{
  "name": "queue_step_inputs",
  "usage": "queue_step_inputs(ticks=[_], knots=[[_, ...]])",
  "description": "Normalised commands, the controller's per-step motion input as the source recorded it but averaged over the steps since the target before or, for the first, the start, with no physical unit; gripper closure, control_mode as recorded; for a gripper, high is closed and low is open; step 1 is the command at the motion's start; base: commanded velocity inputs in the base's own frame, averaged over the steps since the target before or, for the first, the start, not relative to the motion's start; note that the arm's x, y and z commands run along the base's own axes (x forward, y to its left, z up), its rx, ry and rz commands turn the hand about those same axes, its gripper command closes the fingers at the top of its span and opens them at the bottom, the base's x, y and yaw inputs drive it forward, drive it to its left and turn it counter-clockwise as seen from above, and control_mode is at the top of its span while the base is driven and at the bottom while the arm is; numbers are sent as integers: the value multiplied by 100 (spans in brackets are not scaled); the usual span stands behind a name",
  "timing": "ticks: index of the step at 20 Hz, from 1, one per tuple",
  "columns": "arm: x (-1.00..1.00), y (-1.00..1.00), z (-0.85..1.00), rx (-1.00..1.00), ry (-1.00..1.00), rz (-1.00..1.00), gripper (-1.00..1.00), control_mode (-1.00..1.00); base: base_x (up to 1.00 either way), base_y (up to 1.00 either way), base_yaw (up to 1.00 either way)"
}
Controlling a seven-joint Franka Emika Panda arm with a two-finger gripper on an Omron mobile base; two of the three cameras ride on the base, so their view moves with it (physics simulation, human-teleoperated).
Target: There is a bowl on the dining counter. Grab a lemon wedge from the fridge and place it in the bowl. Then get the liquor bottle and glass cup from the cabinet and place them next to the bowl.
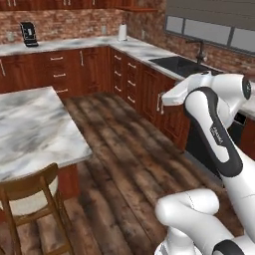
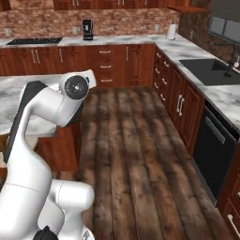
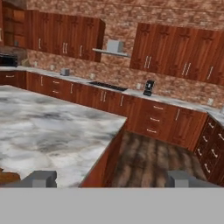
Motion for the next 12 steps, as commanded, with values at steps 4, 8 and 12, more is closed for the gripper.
queue_step_inputs(ticks=[4, 8, 12], knots=[[0, 0, 0, 0, 0, 0, -100, 100, 96, -36, -12], [0, 0, 0, 0, 0, 0, -100, 100, 100, -2, -11], [0, 0, 0, 0, 0, 0, -100, 100, 100, 0, -8]])
